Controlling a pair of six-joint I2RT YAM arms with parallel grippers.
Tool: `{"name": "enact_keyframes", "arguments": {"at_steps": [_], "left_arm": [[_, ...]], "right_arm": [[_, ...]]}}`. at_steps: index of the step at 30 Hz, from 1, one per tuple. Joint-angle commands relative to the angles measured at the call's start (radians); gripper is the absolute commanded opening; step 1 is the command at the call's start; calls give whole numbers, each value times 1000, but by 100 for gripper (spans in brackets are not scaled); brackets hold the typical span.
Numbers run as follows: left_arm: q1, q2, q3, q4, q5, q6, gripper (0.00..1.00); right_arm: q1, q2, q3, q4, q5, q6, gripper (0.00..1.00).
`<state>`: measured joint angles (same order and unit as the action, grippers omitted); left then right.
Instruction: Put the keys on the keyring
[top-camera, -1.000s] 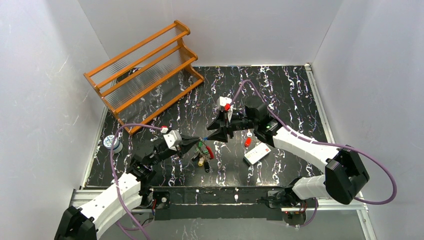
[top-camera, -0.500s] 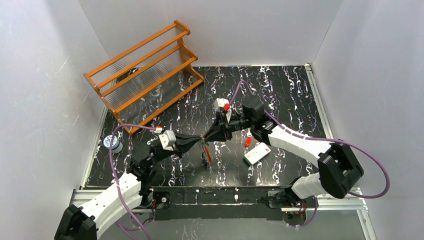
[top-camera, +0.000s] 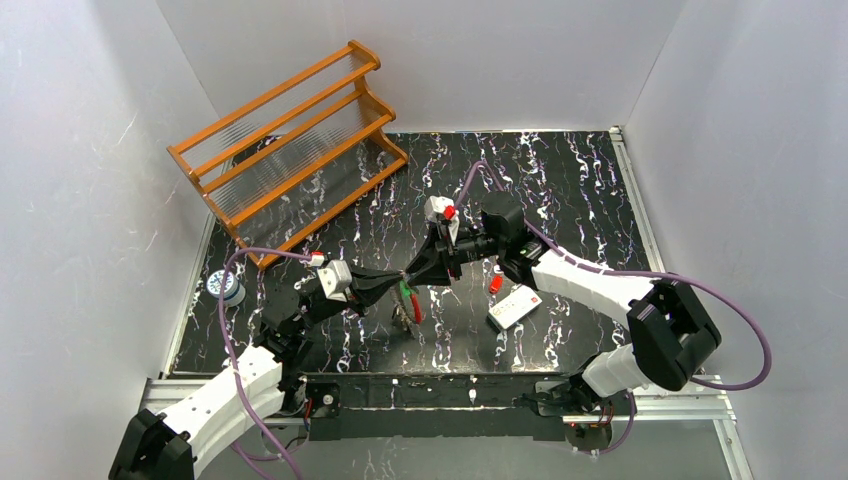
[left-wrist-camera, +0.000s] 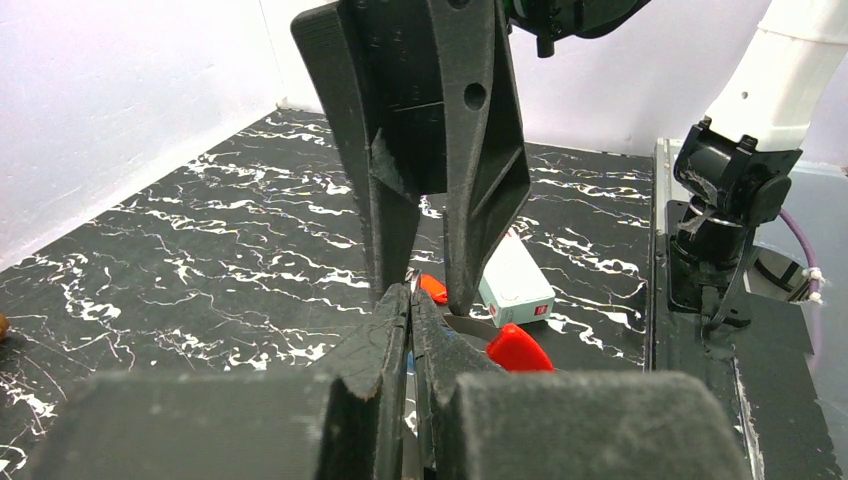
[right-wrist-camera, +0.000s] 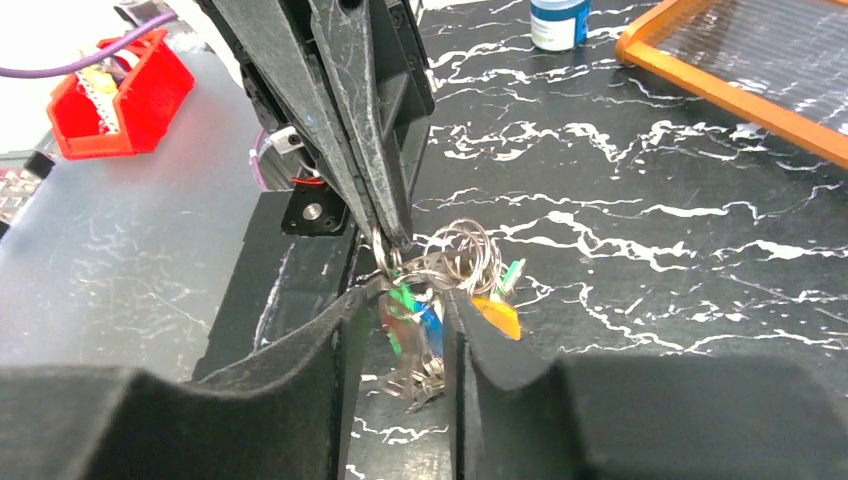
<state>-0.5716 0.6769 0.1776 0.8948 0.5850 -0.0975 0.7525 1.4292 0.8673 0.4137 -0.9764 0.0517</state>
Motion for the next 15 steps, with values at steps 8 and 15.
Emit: {"name": "enact_keyframes", "arguments": {"at_steps": [8,15], "left_arm": [[-4,-11,4,30,-50,51,0],[-4,88,66,13,-100,122,0]], "right_arm": [[-2,-153,-88,-13,253,-87,71],[-2,-224,-170,48,337,-67,86]]}}
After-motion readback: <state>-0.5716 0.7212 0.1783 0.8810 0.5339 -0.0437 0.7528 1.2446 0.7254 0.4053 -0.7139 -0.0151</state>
